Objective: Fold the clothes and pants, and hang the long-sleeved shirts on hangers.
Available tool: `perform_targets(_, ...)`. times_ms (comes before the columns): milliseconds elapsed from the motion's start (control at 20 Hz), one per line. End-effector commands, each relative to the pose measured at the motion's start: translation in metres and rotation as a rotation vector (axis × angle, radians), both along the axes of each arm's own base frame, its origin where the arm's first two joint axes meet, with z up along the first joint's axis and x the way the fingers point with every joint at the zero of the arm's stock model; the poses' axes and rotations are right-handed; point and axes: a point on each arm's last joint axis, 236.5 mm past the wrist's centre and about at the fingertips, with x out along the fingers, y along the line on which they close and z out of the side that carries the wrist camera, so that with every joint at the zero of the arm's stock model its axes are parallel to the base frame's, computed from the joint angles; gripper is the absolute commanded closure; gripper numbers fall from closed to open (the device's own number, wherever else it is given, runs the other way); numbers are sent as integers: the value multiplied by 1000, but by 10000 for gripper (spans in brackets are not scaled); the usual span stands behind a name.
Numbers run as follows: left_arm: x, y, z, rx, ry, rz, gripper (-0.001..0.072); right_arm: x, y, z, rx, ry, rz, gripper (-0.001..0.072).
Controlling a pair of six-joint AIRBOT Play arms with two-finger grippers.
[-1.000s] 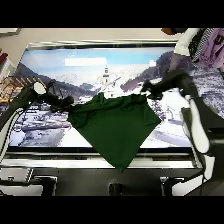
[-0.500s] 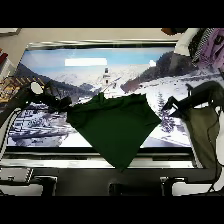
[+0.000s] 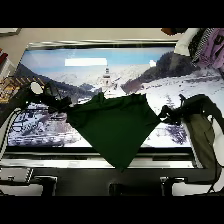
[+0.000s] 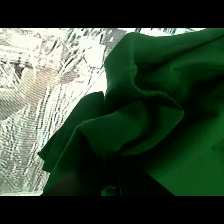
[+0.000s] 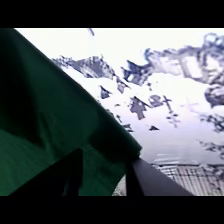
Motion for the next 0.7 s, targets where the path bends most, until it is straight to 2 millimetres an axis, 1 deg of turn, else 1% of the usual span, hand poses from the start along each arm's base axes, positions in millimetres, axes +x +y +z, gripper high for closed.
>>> perform_targets(0,0,1,0,1,0,1,680,6,19,-8,-29,-40,44,539)
perform_targets(50,0,1,0,1,0,1,680,9,19,-7,-27,-44,32,646)
perform_targets(100,0,1,0,1,0,0,680,15,15,-2,-34,-49,11,681)
perform_targets(150,0,1,0,0,0,1,680,27,4,8,-67,-75,1,682)
perform_targets(200,0,1,0,1,0,1,680,44,-10,22,-118,-114,-17,682)
perform_targets(300,0,1,0,1,1,1,680,97,-47,67,-237,-254,-111,683)
perform_targets(350,0,1,0,0,0,1,680,127,-59,94,-265,-341,-164,683)
perform_targets(400,0,1,0,0,0,1,680,153,-67,116,-272,-415,-216,683)
perform_targets(450,0,1,0,0,2,1,680,176,-70,132,-262,-471,-269,683)
perform_targets(500,0,1,-1,0,2,1,680,196,-72,143,-244,-505,-327,683)
perform_targets(550,0,1,-1,0,2,1,680,214,-71,147,-216,-528,-381,683)
perform_targets(600,0,1,-1,0,2,1,680,226,-69,147,-190,-539,-415,682)
perform_targets(650,0,1,-1,0,2,1,680,234,-64,139,-159,-529,-441,682)
